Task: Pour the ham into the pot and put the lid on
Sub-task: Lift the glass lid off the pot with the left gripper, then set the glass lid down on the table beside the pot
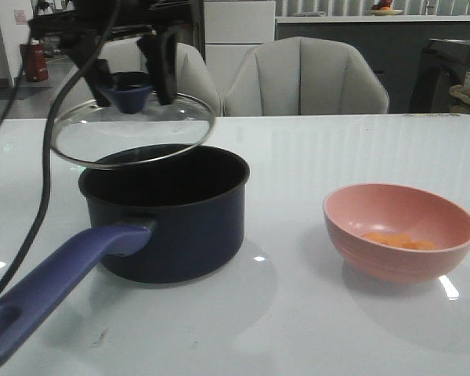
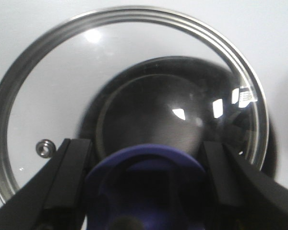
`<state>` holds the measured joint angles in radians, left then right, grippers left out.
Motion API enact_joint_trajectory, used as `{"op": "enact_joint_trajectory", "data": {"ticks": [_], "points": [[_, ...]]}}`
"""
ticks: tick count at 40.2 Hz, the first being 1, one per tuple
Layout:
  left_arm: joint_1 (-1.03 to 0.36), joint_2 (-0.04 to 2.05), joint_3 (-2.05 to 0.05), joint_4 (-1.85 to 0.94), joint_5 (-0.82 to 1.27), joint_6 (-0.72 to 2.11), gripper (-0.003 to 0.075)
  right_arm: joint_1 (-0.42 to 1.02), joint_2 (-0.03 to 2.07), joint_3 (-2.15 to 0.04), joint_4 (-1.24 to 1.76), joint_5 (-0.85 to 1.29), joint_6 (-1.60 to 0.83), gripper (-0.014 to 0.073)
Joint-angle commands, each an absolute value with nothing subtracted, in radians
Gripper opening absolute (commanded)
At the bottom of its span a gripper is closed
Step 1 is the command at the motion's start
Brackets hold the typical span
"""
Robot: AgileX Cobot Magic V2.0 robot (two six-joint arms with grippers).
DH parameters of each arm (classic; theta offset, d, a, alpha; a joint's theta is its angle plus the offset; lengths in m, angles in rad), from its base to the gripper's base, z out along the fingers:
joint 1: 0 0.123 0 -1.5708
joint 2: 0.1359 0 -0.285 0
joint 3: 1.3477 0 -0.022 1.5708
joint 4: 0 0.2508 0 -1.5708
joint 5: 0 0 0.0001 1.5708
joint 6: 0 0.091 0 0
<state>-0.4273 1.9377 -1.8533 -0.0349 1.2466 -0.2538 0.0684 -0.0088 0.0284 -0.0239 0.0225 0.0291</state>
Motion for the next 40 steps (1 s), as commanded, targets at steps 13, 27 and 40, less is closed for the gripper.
{"op": "enact_joint_trajectory", "data": {"ticks": [13,27,40], "points": [[-0.174,1.666,-1.574,0.037,1.248,-0.191,0.0142,0.063,-0.029,0.036,-0.035,-0.062,0.027,0.0185],[0.01,1.61,-1.303,-0.128,1.065,-0.017,0.0143,0.063,-0.029,0.036,-0.035,-0.062,0.027,0.0185],[0.047,1.642,-1.155,-0.144,0.81,-0.011,0.0146,0.063,-0.029,0.036,-0.035,-0.062,0.027,0.0185]]}}
